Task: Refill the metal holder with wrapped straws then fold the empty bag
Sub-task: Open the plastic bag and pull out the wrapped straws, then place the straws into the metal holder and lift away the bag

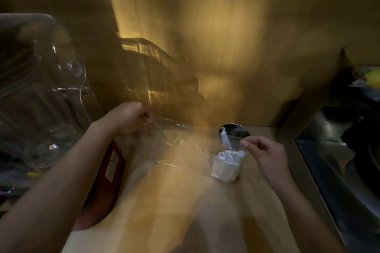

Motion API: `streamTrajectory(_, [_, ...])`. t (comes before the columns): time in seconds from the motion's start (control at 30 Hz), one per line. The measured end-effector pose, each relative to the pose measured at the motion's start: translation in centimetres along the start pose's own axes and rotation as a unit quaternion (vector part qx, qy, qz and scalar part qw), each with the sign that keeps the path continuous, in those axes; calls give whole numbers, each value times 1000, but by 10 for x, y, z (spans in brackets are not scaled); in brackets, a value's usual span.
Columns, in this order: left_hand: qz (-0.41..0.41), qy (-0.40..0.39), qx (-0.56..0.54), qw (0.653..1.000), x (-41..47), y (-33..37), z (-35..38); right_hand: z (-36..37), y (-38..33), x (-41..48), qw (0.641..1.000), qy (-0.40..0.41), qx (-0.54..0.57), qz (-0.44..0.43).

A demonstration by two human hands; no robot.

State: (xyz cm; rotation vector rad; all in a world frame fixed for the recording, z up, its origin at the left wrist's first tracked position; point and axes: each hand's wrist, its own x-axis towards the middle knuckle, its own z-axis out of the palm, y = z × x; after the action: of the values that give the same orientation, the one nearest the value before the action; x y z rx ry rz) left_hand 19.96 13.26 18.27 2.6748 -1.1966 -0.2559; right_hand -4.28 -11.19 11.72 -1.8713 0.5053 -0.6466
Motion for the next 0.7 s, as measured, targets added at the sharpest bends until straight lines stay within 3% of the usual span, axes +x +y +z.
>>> streamTrajectory(0.1, [-18, -40, 0, 999, -5, -3, 21, 1, -3, 0, 999, -20, -29, -2])
streamTrajectory(0.3, [6, 41, 6, 999, -8, 1, 33, 1, 4, -1, 999, -6, -34, 26])
streamTrajectory(0.5, [59, 31, 45, 997, -5, 32, 42, 1, 2, -2, 999, 5, -22, 29])
streamTrajectory(0.7, [107, 44, -27, 993, 0, 64, 54, 4, 20, -9, 997, -13, -13, 72])
